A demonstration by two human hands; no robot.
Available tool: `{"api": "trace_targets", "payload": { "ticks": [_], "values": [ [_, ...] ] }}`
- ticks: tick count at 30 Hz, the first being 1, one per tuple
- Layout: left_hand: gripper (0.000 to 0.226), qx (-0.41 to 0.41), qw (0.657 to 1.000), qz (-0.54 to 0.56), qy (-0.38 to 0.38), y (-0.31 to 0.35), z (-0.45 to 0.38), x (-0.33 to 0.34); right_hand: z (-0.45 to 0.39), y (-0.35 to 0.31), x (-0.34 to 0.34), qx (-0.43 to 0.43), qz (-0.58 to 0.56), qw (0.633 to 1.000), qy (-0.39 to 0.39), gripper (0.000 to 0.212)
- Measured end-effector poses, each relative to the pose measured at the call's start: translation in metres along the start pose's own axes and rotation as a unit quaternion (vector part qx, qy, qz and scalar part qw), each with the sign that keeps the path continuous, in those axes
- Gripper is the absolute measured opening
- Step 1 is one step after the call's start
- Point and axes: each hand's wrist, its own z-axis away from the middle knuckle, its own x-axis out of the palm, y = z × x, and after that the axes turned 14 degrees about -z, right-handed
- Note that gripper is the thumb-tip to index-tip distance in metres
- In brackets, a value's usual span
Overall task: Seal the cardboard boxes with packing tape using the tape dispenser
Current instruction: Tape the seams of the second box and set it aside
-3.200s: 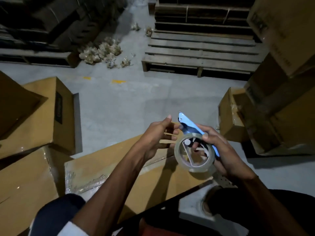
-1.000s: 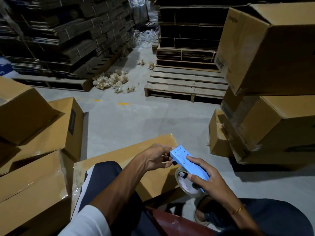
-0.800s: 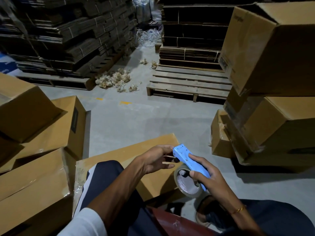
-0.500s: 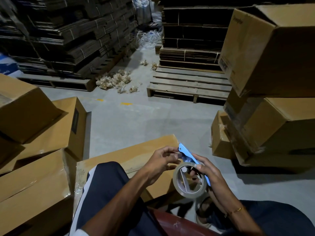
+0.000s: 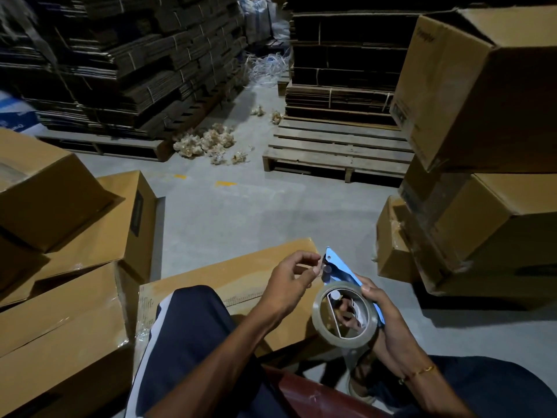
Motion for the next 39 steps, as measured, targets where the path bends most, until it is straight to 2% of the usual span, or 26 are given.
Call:
{"api": "trace_targets", "payload": {
  "ticks": [4,8,12,15,16,17,20,22,27,32,39],
  "values": [
    [0.014,0.103,0.985,-0.116,0.073,0.008,0.005,-0.003,0.002,-0.001,0.001,0.015,-0.026,1.000,-0.006,0.035],
    [0.006,0.181,0.948,-0.232,0.122,0.004,0.006,-0.004,0.002,-0.001,0.002,0.024,-0.047,0.999,-0.004,0.037],
    [0.007,0.266,0.875,-0.383,0.128,0.001,-0.005,-0.020,0.002,-0.003,-0.001,0.036,-0.039,0.999,-0.009,0.049],
    [0.013,0.288,0.800,-0.519,0.088,0.009,-0.014,-0.039,0.001,-0.002,-0.002,0.049,-0.030,0.998,-0.023,0.059],
    [0.018,0.285,0.791,-0.538,0.066,0.010,-0.016,-0.044,0.000,-0.001,-0.003,0.053,-0.032,0.998,-0.029,0.060],
    [0.023,0.267,0.806,-0.527,0.035,0.010,-0.017,-0.049,-0.001,0.000,-0.003,0.056,-0.031,0.997,-0.033,0.061],
    [0.020,0.161,0.919,-0.352,-0.082,0.012,-0.016,-0.056,-0.004,0.001,-0.005,0.058,-0.021,0.997,-0.047,0.061],
    [0.015,0.121,0.952,-0.259,-0.112,0.012,-0.014,-0.058,-0.005,0.002,-0.005,0.056,-0.012,0.997,-0.057,0.059],
    [0.015,0.024,0.970,-0.178,-0.162,0.006,-0.016,-0.061,-0.002,0.001,-0.003,0.025,0.072,0.995,-0.066,0.054],
    [0.019,-0.073,0.963,-0.135,-0.223,0.003,-0.010,-0.063,-0.001,0.001,0.002,0.000,0.161,0.984,-0.077,0.045],
    [0.018,-0.116,0.964,-0.073,-0.226,0.000,-0.011,-0.058,-0.003,0.002,0.003,-0.012,0.186,0.980,-0.076,0.039]
  ]
}}
